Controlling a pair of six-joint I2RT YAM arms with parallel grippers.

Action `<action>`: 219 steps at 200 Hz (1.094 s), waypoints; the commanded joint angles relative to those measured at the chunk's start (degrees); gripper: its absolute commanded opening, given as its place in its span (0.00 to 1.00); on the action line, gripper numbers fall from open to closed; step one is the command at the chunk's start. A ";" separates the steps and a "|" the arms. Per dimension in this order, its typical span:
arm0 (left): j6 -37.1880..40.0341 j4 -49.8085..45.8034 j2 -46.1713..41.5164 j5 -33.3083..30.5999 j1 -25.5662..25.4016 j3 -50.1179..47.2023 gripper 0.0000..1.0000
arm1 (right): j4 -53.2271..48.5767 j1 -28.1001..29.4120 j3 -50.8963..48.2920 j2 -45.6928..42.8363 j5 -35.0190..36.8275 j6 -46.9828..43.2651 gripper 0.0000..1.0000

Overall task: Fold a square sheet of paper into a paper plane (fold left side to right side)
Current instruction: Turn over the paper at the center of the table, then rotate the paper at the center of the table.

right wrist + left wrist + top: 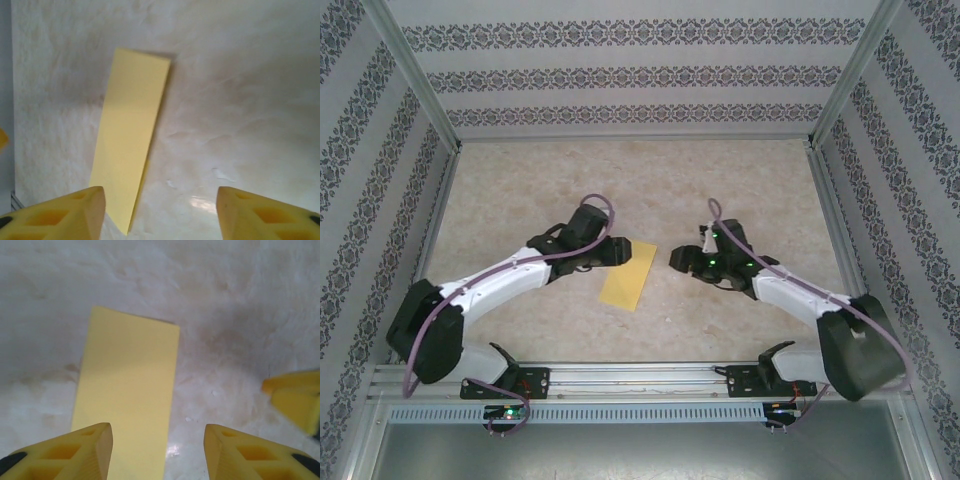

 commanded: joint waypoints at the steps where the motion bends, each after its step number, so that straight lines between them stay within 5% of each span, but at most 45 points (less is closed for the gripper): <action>1: 1.15 5.88 -4.87 1.69 3.28 -3.94 0.53 | 4.90 5.29 2.90 4.26 3.50 4.13 0.53; 47: -0.16 8.51 -11.68 1.13 8.36 -10.23 0.56 | 10.13 12.32 7.27 14.52 7.47 8.67 0.33; 95: 0.44 6.95 -12.73 0.96 9.77 -11.17 0.56 | 12.76 13.79 10.10 21.21 9.04 9.69 0.17; 219: 1.81 3.10 -9.84 6.16 11.20 -10.18 0.55 | 4.59 10.76 12.63 28.25 0.56 -0.98 0.01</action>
